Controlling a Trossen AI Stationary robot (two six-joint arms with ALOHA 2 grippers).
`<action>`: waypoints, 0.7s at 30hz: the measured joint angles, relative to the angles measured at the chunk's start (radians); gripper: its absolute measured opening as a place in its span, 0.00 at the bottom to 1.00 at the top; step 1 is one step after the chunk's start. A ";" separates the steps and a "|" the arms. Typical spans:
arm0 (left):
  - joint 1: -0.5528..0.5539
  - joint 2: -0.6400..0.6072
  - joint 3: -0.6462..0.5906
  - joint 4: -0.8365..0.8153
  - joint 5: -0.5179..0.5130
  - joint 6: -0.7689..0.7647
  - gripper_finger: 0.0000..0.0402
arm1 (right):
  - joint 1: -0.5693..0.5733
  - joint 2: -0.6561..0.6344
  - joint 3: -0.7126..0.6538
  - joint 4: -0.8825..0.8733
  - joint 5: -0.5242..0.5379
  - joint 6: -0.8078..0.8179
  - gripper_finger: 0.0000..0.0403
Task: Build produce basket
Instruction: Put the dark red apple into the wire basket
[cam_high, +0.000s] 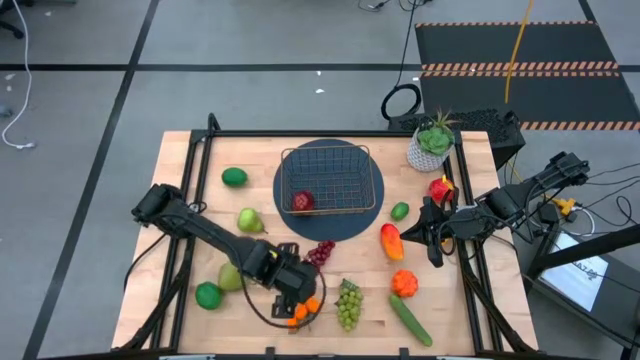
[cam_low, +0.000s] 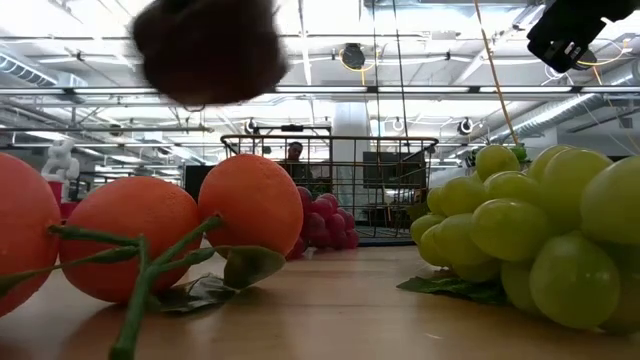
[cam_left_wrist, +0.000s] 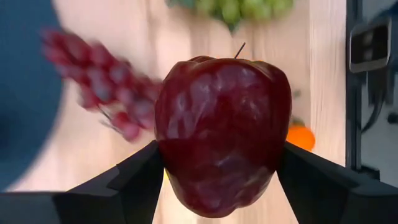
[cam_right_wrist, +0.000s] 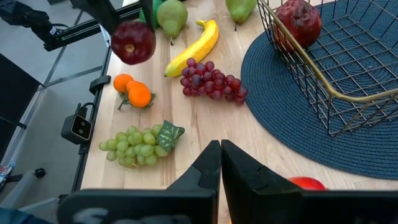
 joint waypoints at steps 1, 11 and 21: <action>0.010 0.000 0.018 0.000 -0.010 0.006 0.69 | 0.000 0.000 0.000 0.000 0.000 0.000 0.02; 0.104 0.000 0.171 0.001 -0.109 0.038 0.70 | 0.000 0.000 0.000 0.000 0.000 0.000 0.02; 0.158 0.000 0.327 0.006 -0.218 0.074 0.72 | 0.000 0.000 0.000 0.000 0.000 0.000 0.02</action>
